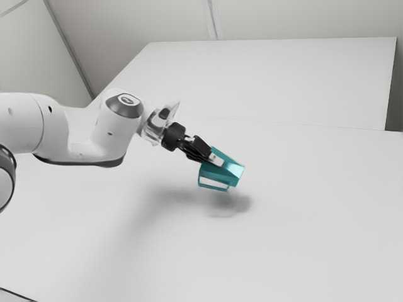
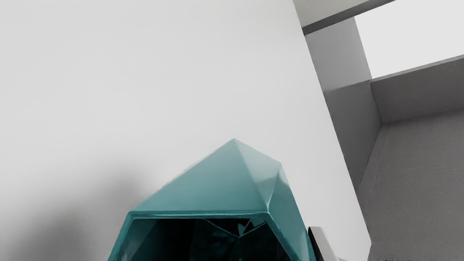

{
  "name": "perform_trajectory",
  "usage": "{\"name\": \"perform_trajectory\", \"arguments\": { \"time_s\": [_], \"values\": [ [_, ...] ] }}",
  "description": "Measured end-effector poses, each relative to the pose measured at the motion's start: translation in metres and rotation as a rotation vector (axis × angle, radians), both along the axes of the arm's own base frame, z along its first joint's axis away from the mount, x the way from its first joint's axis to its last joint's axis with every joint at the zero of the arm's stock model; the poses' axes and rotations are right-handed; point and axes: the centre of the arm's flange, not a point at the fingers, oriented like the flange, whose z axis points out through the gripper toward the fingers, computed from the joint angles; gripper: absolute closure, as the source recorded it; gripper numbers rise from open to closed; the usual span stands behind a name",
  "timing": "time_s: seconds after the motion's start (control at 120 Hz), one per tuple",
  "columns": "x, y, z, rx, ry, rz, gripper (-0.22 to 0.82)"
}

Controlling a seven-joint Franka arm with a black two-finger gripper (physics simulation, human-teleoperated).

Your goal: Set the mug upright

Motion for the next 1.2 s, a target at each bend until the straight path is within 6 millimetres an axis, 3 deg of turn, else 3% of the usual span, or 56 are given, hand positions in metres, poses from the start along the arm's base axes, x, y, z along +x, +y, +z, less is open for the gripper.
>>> {"name": "perform_trajectory", "arguments": {
  "time_s": [0.183, 0.508, 0.85, 1.2],
  "values": [
    [-0.004, 0.006, 0.038, 0.129, -0.06, -0.064, 0.77],
    [0.003, 0.024, 0.06, 0.454, -0.071, -0.171, 0.78],
    [0.009, 0.037, 0.063, 0.753, -0.054, -0.213, 0.78],
    [0.027, 0.047, 0.048, 0.943, -0.097, -0.183, 0.77]
  ]
}}
